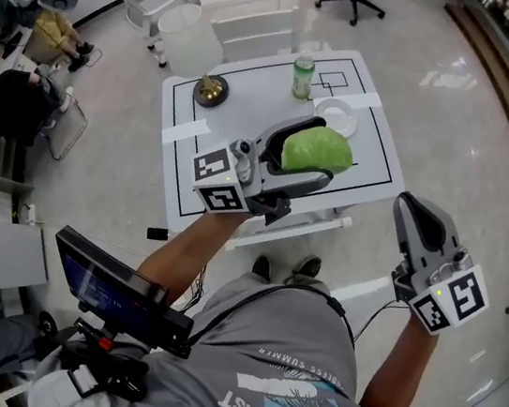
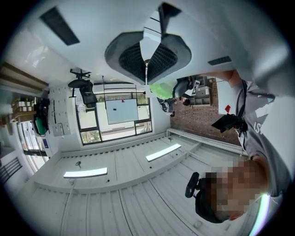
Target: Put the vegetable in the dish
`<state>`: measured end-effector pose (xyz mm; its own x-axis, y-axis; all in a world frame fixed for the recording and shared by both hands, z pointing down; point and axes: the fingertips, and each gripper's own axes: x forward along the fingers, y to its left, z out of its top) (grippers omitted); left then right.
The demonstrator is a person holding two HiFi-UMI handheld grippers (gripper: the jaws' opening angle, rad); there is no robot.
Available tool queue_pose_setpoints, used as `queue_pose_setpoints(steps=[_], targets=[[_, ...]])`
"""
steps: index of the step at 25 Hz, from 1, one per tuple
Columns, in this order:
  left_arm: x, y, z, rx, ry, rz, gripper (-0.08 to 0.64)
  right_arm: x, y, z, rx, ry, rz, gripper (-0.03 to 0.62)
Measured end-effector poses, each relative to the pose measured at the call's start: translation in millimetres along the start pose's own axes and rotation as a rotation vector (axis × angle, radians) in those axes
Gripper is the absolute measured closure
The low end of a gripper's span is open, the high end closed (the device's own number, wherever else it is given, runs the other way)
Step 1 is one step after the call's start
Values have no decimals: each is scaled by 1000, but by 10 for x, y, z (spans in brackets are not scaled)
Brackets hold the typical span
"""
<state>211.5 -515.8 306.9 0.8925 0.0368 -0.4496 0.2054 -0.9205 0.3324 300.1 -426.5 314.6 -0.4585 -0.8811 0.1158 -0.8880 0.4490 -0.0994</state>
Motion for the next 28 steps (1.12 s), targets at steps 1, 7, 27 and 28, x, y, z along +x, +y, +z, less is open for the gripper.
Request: queue_pose_setpoints(steps=[1,7,27,28], targets=[[34,33,-12,0,0,10,150,-3,-49,8,2,-1,7,581],[289,315,-145,-12,-21,73,152,-26,-506,-11,12,9,56,581],[258,1948,-959,-116,43,371,152,169,-1529,-392,113,95,80,581],[235,2031,-989,-123,54,382,152,180,-1549,-395,119,100,73,581]])
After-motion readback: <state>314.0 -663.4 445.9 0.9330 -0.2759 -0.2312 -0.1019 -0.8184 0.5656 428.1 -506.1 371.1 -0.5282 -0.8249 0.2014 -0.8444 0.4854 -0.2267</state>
